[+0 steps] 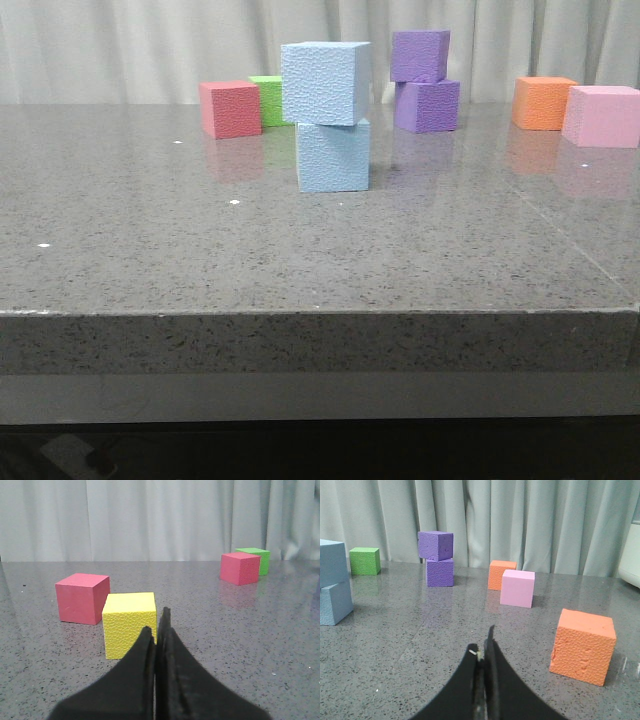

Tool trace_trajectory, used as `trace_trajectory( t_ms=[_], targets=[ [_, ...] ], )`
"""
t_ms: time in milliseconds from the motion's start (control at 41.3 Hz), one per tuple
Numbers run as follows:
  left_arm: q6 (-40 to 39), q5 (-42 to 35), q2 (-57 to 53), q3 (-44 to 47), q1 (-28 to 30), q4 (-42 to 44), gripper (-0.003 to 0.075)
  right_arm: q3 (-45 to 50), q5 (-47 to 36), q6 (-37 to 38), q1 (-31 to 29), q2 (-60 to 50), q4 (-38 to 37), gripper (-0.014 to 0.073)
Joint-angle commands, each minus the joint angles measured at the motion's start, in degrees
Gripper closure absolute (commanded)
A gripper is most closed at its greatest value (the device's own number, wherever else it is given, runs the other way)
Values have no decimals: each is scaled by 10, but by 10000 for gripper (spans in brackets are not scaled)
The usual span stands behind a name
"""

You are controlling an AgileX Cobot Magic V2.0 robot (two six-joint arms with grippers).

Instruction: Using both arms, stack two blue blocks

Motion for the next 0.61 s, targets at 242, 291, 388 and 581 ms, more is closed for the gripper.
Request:
trace_trajectory(
  t_ms=[242,291,388,581],
  targets=[
    [-6,-50,-9,1,0,-4,741,-4,-50,-7,-3,-11,0,661],
    [-6,-50,-9,1,0,-4,741,-4,-50,-7,-3,-11,0,661],
    [-6,-50,-9,1,0,-4,741,-4,-50,-7,-3,-11,0,661],
    [-6,-50,-9,1,0,-4,741,-4,-50,-7,-20,-11,0,661]
  ],
)
